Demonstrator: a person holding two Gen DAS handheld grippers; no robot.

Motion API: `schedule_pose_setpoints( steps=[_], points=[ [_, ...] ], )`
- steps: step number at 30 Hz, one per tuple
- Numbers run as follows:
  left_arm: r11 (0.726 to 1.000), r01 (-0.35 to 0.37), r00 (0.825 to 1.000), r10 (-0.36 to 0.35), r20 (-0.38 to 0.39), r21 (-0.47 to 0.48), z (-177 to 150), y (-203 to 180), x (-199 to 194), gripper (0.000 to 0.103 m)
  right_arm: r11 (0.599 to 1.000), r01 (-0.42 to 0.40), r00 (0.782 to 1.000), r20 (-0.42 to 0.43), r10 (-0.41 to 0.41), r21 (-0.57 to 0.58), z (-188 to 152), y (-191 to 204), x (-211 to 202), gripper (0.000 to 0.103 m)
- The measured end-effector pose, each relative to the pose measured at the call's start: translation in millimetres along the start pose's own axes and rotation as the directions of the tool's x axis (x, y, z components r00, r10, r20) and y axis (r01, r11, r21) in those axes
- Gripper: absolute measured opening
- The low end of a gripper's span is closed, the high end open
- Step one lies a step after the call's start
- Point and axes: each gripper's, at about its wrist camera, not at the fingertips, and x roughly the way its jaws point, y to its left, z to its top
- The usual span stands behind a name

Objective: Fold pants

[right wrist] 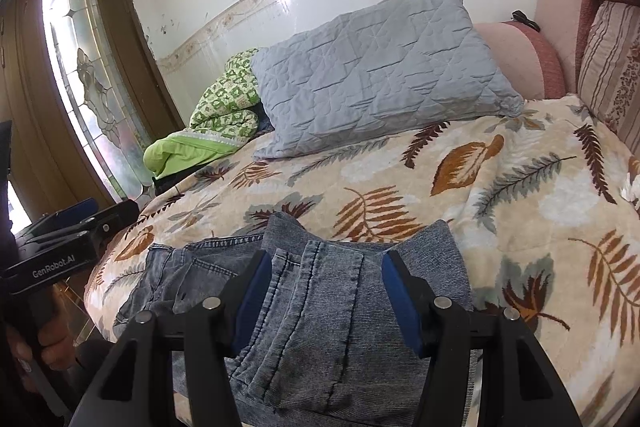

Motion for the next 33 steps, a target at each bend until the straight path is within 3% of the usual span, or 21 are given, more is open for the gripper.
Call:
schedule_pose_setpoints(
  steps=[13, 16, 20, 22, 23, 24, 25, 27, 30, 33],
  points=[
    [1.000, -0.004, 0.999, 0.004, -0.033, 0.001, -6, 4, 8, 0.092, 1.000, -0.001, 1.000, -0.024, 0.001, -0.015, -2, 4, 6, 0.061],
    [0.999, 0.002, 0.992, -0.007, -0.126, -0.039, -22, 19, 25, 0.092, 1.000, -0.010, 0.998, -0.066, 0.008, -0.023, -6, 6, 15, 0.061],
    [0.985, -0.061, 0.960, 0.013, -0.280, -0.161, -51, 64, 56, 0.092, 0.997, 0.001, 0.986, -0.168, -0.014, -0.076, -18, 17, 35, 0.061],
    [0.964, -0.114, 0.938, 0.024, -0.347, -0.241, -65, 96, 68, 0.092, 0.994, 0.016, 0.961, -0.272, -0.046, -0.112, -30, 22, 54, 0.062],
    [0.952, -0.134, 0.928, 0.023, -0.372, -0.274, -71, 111, 72, 0.092, 0.991, 0.027, 0.939, -0.337, -0.071, -0.132, -39, 23, 66, 0.062],
    [0.940, -0.153, 0.917, 0.021, -0.398, -0.304, -77, 125, 76, 0.092, 0.987, 0.042, 0.902, -0.419, -0.105, -0.158, -50, 24, 80, 0.063],
    [0.924, -0.176, 0.904, 0.015, -0.427, -0.341, -85, 140, 80, 0.092, 0.984, 0.052, 0.888, -0.442, -0.123, -0.170, -56, 23, 87, 0.063],
    [0.885, -0.205, 0.883, -0.017, -0.469, -0.418, -99, 167, 85, 0.092, 0.984, 0.049, 0.899, -0.423, -0.118, -0.171, -54, 25, 82, 0.064],
    [0.828, -0.238, 0.862, -0.061, -0.503, -0.507, -116, 194, 86, 0.092, 0.996, 0.011, 0.919, -0.392, -0.047, -0.093, -47, 18, 70, 0.064],
    [0.800, -0.231, 0.854, -0.107, -0.510, -0.554, -126, 204, 84, 0.092, 0.998, -0.016, 0.953, -0.301, 0.000, -0.053, -35, 15, 53, 0.064]
  ],
)
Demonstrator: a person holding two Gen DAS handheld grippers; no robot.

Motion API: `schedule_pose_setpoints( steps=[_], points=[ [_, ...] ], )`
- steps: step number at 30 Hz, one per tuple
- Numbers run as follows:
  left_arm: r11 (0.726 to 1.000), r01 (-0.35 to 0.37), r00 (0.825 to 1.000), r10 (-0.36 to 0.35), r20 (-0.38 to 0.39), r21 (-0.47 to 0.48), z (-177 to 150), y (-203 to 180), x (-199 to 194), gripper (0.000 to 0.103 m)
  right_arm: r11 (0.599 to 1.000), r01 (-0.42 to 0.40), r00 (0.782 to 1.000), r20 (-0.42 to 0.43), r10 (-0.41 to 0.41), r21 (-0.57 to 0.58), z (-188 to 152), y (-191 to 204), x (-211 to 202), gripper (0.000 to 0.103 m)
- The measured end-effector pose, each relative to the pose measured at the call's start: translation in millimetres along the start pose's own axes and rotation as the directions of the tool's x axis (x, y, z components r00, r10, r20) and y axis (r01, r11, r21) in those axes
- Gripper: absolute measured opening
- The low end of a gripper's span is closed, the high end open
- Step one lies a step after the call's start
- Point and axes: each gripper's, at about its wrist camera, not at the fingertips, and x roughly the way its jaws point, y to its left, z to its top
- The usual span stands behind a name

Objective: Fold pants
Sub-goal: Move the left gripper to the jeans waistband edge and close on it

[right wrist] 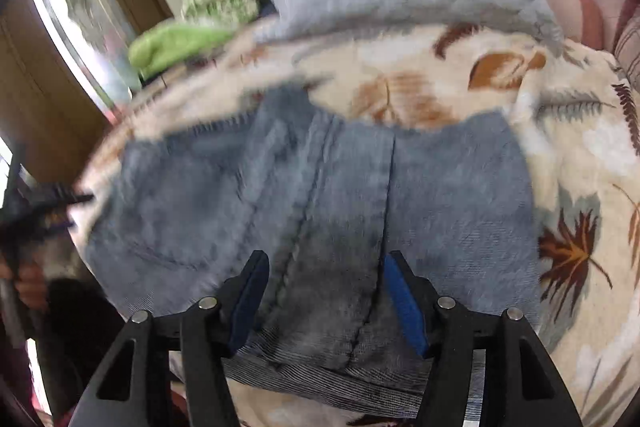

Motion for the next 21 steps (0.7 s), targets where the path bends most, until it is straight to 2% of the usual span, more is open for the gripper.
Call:
schedule_pose_setpoints(
  steps=[4, 10, 13, 18, 19, 21],
  points=[
    [0.999, 0.050, 0.998, -0.051, -0.042, -0.007, -6, -1, 6, 0.092, 1.000, -0.018, 0.995, 0.094, 0.015, 0.023, 5, -3, -20, 0.064],
    [0.993, 0.109, 0.985, -0.115, -0.126, -0.049, -16, -4, 24, 0.092, 0.999, -0.008, 0.994, 0.111, 0.002, 0.051, 10, -9, -24, 0.064],
    [0.988, 0.148, 0.981, -0.152, -0.121, -0.044, -16, -9, 29, 0.092, 0.999, -0.008, 0.994, 0.111, 0.002, 0.050, 10, -7, -23, 0.064],
    [0.984, 0.175, 0.981, -0.175, -0.087, -0.009, -5, -19, 44, 0.091, 1.000, 0.012, 0.995, 0.101, -0.013, 0.009, 7, -1, -22, 0.064],
    [0.985, 0.172, 0.982, -0.170, -0.077, 0.016, -2, -24, 46, 0.088, 1.000, 0.016, 0.995, 0.102, -0.016, 0.003, 7, 0, -22, 0.064],
    [0.982, 0.173, 0.984, -0.169, -0.054, 0.075, -1, -33, 43, 0.063, 1.000, 0.020, 0.994, 0.106, -0.020, 0.001, 7, 0, -22, 0.064]
  ],
)
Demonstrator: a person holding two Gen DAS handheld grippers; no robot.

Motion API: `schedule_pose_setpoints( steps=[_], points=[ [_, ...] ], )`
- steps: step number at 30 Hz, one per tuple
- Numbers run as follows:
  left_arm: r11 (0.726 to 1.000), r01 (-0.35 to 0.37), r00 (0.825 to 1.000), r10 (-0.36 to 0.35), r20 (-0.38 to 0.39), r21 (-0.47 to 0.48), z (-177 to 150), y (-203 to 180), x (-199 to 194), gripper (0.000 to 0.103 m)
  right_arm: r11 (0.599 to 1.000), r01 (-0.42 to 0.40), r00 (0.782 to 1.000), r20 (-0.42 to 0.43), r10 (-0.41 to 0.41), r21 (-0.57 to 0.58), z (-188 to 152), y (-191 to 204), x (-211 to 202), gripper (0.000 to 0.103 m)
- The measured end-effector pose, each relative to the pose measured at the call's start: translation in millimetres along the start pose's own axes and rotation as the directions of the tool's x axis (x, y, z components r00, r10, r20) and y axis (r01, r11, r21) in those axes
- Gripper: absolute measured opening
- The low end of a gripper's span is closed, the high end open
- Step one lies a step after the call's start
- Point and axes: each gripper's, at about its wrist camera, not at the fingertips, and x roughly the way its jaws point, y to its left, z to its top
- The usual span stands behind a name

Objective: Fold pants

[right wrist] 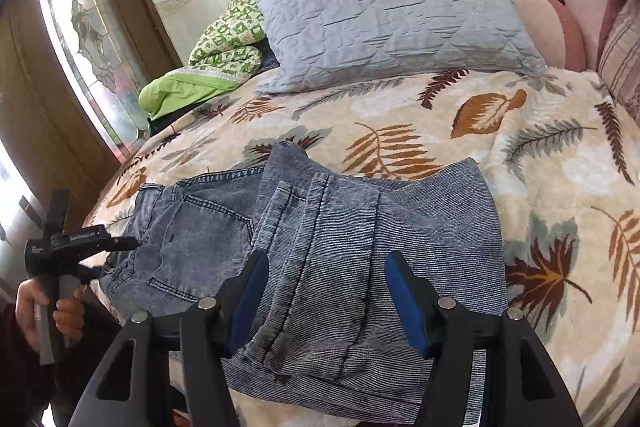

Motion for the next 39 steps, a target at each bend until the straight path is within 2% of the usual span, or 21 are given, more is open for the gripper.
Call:
schedule_pose_setpoints(
  steps=[1, 2, 5, 8, 10, 12, 13, 14, 16, 17, 18, 23, 26, 29, 30, 32, 33, 34, 36, 37, 39],
  points=[
    [0.999, 0.028, 1.000, -0.028, 0.008, 0.023, 0, -4, -1, 0.054, 1.000, 0.002, 1.000, 0.004, -0.002, 0.005, 1, -1, 0, 0.064],
    [0.998, 0.056, 0.998, -0.056, 0.008, 0.036, 1, -5, 0, 0.038, 1.000, 0.002, 1.000, 0.006, -0.002, 0.012, 1, -2, 0, 0.064],
    [0.998, 0.060, 0.998, -0.061, 0.023, 0.029, 3, -1, -1, 0.024, 0.999, 0.002, 1.000, 0.007, -0.003, 0.035, 2, -6, 1, 0.064],
    [0.994, 0.105, 0.994, -0.105, 0.024, -0.028, 7, 10, 3, 0.026, 0.999, 0.004, 1.000, 0.007, -0.004, 0.043, 3, -9, 1, 0.064],
    [0.989, 0.134, 0.991, -0.132, 0.036, -0.062, 9, 13, 5, 0.038, 0.999, 0.005, 1.000, 0.007, -0.005, 0.039, 3, -9, 1, 0.064],
    [0.978, 0.198, 0.980, -0.197, 0.035, -0.061, 10, 9, 6, 0.068, 0.999, 0.008, 1.000, 0.003, -0.009, 0.038, 3, -9, 2, 0.064],
    [0.981, 0.192, 0.981, -0.190, 0.038, -0.041, 10, 4, 6, 0.069, 0.999, 0.009, 1.000, -0.001, -0.009, 0.039, 3, -9, 3, 0.064],
    [0.989, 0.144, 0.989, -0.144, 0.041, -0.009, 11, -4, 6, 0.068, 0.999, 0.010, 1.000, -0.002, -0.010, 0.039, 3, -9, 4, 0.064],
    [0.997, 0.064, 0.996, -0.067, 0.057, 0.052, 10, -16, 5, 0.040, 0.999, 0.012, 1.000, 0.000, -0.012, 0.038, 3, -9, 4, 0.064],
    [0.994, 0.082, 0.995, -0.086, 0.055, 0.067, 10, -19, 4, 0.028, 0.999, 0.011, 1.000, 0.002, -0.011, 0.038, 2, -8, 4, 0.064],
    [0.994, 0.086, 0.994, -0.090, 0.064, 0.065, 10, -19, 2, 0.022, 0.999, 0.007, 1.000, 0.004, -0.007, 0.040, 2, -8, 3, 0.064],
    [0.993, 0.084, 0.989, -0.093, 0.114, 0.085, 9, -22, -24, 0.018, 0.998, -0.059, 0.998, 0.029, 0.059, 0.024, 3, 0, 3, 0.064],
    [0.983, 0.089, 0.977, -0.118, 0.180, 0.163, 3, -40, -54, 0.018, 0.990, -0.138, 0.990, 0.003, 0.138, -0.033, 2, 22, 12, 0.064],
    [0.968, 0.112, 0.962, -0.162, 0.220, 0.225, -1, -59, -82, 0.018, 0.979, -0.173, 0.985, -0.043, 0.169, -0.110, 0, 51, 32, 0.060],
    [0.963, 0.123, 0.956, -0.180, 0.231, 0.242, -1, -66, -91, 0.018, 0.975, -0.180, 0.983, -0.068, 0.172, -0.129, -1, 59, 41, 0.059],
    [0.953, 0.138, 0.949, -0.205, 0.240, 0.269, -3, -76, -104, 0.018, 0.969, -0.215, 0.960, -0.210, 0.188, -0.118, -9, 68, 74, 0.059],
    [0.946, 0.141, 0.946, -0.216, 0.242, 0.290, -5, -84, -112, 0.018, 0.973, -0.200, 0.946, -0.280, 0.162, -0.112, -15, 68, 90, 0.060],
    [0.939, 0.146, 0.944, -0.227, 0.241, 0.313, -6, -93, -119, 0.018, 0.971, -0.192, 0.954, -0.259, 0.150, -0.144, -17, 69, 90, 0.057],
    [0.926, 0.145, 0.939, -0.240, 0.248, 0.347, -10, -110, -128, 0.018, 0.969, -0.215, 0.948, -0.264, 0.178, -0.121, -9, 64, 78, 0.056],
    [0.915, 0.146, 0.935, -0.252, 0.249, 0.377, -13, -122, -135, 0.018, 0.969, -0.237, 0.951, -0.221, 0.216, -0.075, -2, 53, 64, 0.057],
    [0.892, 0.150, 0.929, -0.275, 0.248, 0.427, -20, -146, -147, 0.018, 0.976, -0.219, 0.971, -0.099, 0.218, 0.005, 12, 22, 32, 0.057]
  ],
)
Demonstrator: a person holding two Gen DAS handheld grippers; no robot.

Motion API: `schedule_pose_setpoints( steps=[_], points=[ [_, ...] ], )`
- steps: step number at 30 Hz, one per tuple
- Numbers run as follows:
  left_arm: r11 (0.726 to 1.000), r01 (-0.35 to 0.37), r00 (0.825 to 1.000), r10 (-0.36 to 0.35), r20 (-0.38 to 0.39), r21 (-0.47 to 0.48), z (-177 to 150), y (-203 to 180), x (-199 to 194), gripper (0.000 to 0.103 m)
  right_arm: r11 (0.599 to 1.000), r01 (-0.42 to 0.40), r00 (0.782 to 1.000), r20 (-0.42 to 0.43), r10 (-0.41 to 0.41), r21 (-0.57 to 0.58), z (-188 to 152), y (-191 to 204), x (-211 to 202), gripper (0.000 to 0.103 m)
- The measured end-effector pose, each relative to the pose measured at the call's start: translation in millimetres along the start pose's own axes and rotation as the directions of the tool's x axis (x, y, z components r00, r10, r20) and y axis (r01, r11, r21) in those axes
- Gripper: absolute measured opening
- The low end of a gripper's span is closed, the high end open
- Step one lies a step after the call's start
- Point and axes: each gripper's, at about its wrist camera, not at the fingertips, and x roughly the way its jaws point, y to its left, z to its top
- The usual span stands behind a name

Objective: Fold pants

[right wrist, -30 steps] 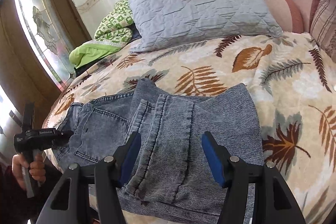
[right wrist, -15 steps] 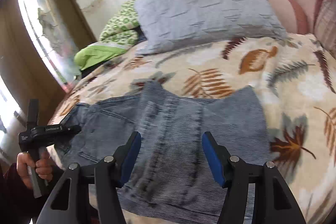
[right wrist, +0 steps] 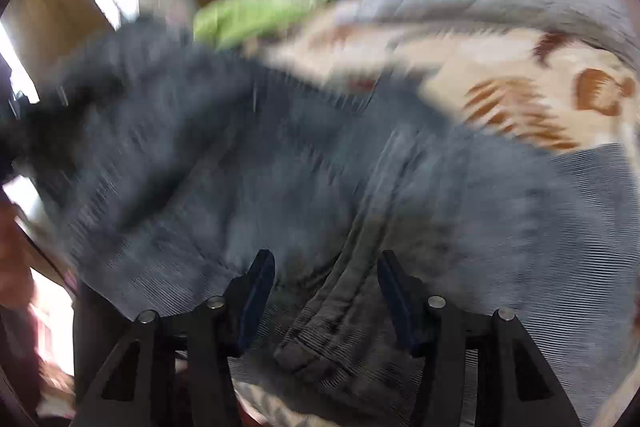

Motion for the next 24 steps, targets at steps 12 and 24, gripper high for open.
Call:
schedule_pose_setpoints(
  steps=[12, 24],
  points=[
    [0.944, 0.153, 0.976, -0.097, -0.197, 0.293, 3, -215, 60, 0.022, 0.796, -0.095, 0.847, 0.469, -0.251, 0.598, -28, -181, -179, 0.059],
    [0.902, 0.152, 0.986, -0.110, -0.125, 0.405, 7, -236, 65, 0.058, 0.777, -0.093, 0.854, 0.452, -0.260, 0.623, -25, -201, -187, 0.060]
  ],
)
